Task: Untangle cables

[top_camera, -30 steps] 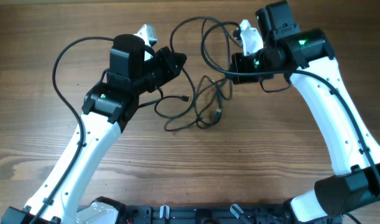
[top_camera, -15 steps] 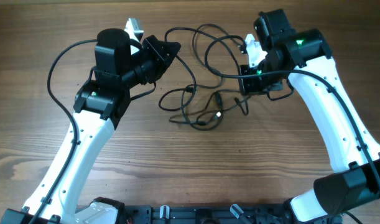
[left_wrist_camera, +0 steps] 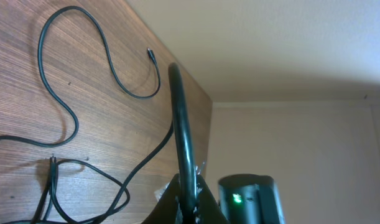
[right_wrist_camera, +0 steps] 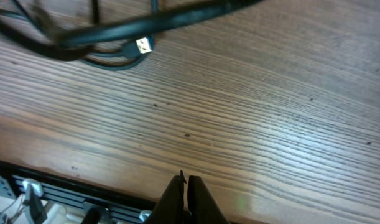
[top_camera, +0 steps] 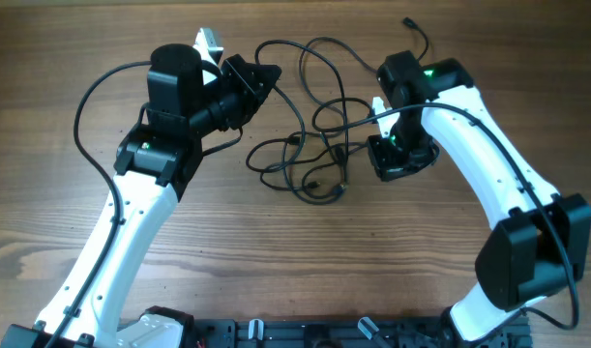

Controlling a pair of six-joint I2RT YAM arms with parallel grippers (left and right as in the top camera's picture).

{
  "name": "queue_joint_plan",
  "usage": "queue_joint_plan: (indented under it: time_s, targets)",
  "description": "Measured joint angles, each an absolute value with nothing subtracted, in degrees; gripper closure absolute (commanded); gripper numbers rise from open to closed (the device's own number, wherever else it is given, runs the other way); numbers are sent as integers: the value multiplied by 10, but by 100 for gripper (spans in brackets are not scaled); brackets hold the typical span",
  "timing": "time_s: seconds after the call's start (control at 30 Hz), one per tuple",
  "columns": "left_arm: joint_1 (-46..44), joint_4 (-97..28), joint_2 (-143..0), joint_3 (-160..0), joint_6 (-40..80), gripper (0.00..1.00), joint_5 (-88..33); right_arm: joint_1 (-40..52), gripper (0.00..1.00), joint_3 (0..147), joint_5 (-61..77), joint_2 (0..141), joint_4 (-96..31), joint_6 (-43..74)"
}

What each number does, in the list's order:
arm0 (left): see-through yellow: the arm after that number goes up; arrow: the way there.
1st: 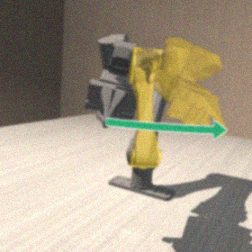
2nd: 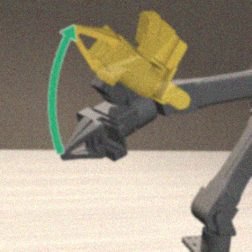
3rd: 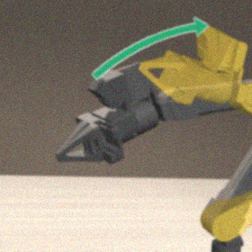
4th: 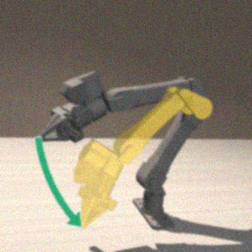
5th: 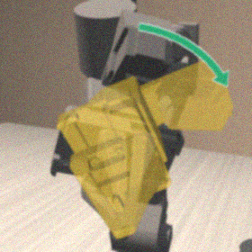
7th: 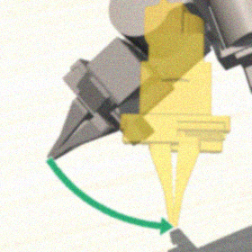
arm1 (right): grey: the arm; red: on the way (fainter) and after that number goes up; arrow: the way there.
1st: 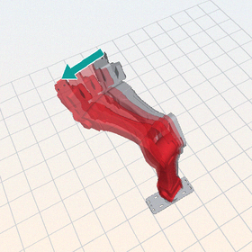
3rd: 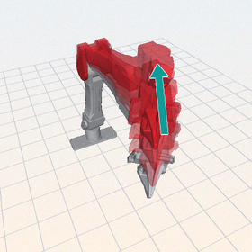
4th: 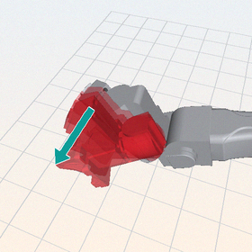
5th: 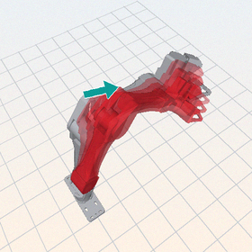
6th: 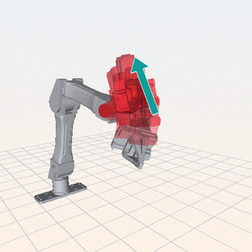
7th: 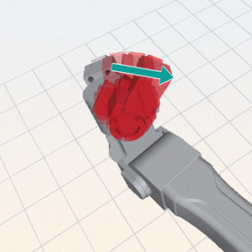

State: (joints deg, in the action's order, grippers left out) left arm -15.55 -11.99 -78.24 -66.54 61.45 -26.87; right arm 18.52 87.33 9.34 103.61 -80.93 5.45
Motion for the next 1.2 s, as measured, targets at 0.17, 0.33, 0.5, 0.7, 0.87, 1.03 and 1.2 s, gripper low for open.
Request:
queue_joint_plan:
  time_s: [0.17,0.33,0.5,0.7,0.87,1.03,1.2]
  targets:
    - [-156,-119,-782,-665,616,96,-271,184,56,926,131,1037,-778,30]
    - [-152,-80,-782,-665,623,96,-341,130,38,951,254,1037,-703,-34]
    - [-131,37,-783,-665,720,96,-423,90,37,906,409,1037,-653,-151]
    - [-131,37,-783,-665,765,96,-441,103,95,813,468,1037,-449,-97]
    - [-132,23,-784,-665,769,96,-440,103,96,805,338,1037,-481,60]
    - [-135,-46,-788,-665,749,96,-412,103,96,805,239,1023,-587,125]
    - [-141,-53,-789,-665,742,96,-404,104,96,805,154,1006,-629,162]
